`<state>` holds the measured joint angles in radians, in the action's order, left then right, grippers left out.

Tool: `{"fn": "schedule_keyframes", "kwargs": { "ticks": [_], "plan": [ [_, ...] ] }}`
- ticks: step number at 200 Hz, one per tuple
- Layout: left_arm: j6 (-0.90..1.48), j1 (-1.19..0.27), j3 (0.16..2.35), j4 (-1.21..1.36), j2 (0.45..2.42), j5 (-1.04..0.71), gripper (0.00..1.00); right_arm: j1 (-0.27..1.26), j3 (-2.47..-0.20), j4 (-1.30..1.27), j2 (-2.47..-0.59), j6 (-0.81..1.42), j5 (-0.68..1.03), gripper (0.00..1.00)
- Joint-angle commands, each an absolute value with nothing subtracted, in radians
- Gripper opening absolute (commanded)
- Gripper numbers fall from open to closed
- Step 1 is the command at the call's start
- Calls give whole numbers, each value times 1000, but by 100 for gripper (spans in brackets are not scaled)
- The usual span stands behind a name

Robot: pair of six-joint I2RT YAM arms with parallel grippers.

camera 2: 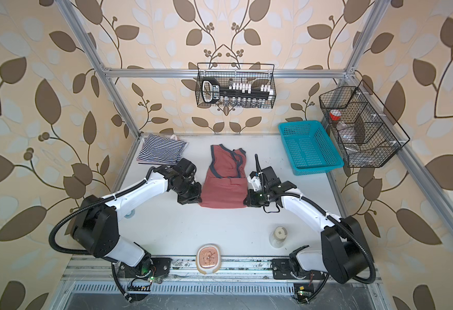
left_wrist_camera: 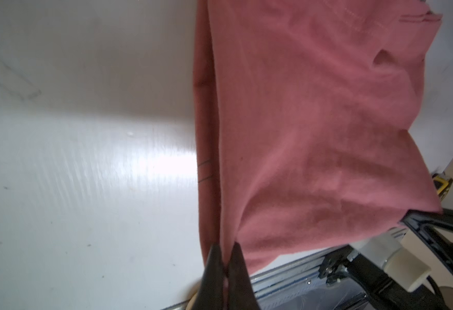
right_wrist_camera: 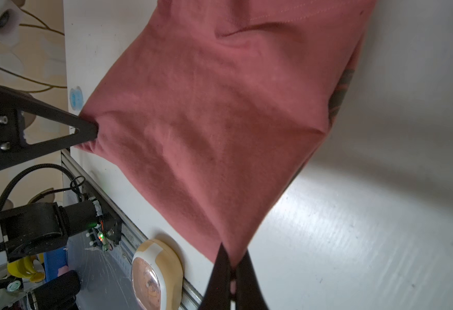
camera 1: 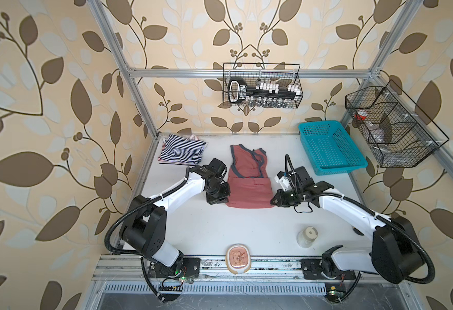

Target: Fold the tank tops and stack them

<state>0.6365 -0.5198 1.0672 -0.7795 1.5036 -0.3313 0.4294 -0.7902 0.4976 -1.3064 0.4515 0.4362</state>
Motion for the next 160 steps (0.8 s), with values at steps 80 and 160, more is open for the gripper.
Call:
{"fn": "schedule_keyframes", "kwargs": {
  "ticks": [80, 160],
  "plan": [
    [778, -689, 1029, -925, 1209, -214, 0, 566, -735, 562, -1006, 624, 411, 0],
    [719, -642, 1257, -931, 1293, -64, 0, 450, -888, 518, -1123, 568, 477, 0]
  ]
}}
